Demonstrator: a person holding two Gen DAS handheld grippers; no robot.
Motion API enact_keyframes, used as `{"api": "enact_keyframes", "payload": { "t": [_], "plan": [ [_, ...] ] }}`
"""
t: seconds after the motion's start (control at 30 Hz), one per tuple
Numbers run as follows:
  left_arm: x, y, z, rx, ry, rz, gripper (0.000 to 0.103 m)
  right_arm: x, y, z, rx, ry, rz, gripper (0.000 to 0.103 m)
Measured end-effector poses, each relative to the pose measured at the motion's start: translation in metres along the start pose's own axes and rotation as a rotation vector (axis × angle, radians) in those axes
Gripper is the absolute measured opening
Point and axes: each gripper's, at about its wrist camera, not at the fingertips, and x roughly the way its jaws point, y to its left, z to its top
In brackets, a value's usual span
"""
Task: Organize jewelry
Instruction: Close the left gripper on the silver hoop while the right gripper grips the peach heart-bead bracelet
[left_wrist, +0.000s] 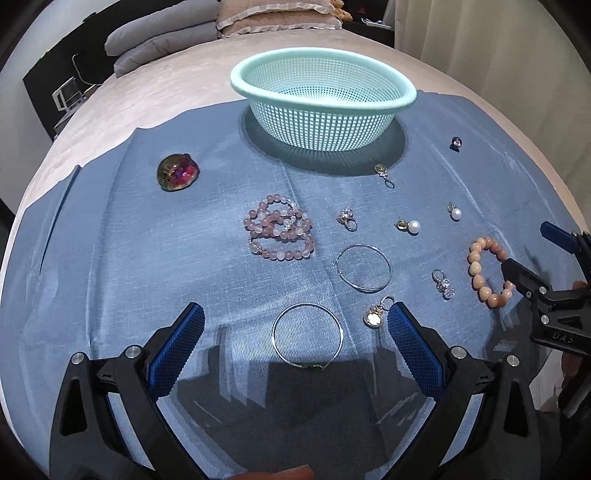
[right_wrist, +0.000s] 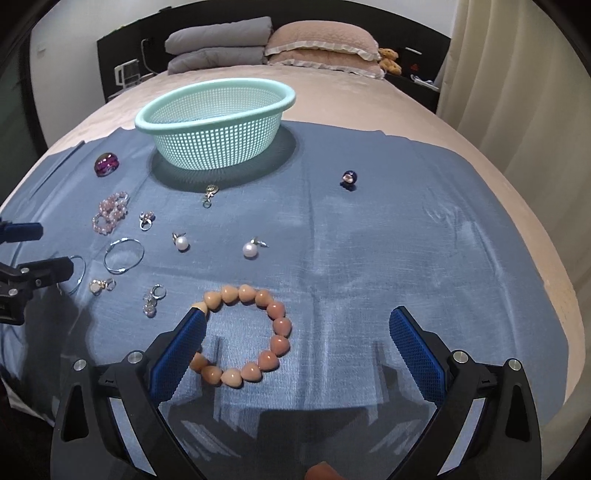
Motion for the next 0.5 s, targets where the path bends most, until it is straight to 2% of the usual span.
{"api": "enact_keyframes", "payload": {
  "t": [0.07,0.2,0.3,0.37,0.5],
  "plan": [
    [0.009,-0.001,0.004,0.033,0.0,0.01,0.097,0.011,-0.002,0.001,0.001,0.014,0.044,0.095],
    [0.024,-0.008,0.006,0.07,0.003,-0.066,0.097,0.029,0.001,-0.004,0.009,0.013,0.111,0.096],
    [0.034,-0.017,0.007,0.105,-0.017,-0.104,0.097,0.036,0.0,-0.01,0.034,-0.031,0.11,0.097],
    [0.044,-0.018,0.005,0.09,-0.01,-0.117,0.098,0.036,0.001,-0.016,0.047,-0.066,0.105,0.097],
    [0.052,-0.024,0.007,0.109,-0.069,-0.102,0.099,0.037,-0.003,-0.016,0.064,-0.083,0.114,0.097]
  ]
}}
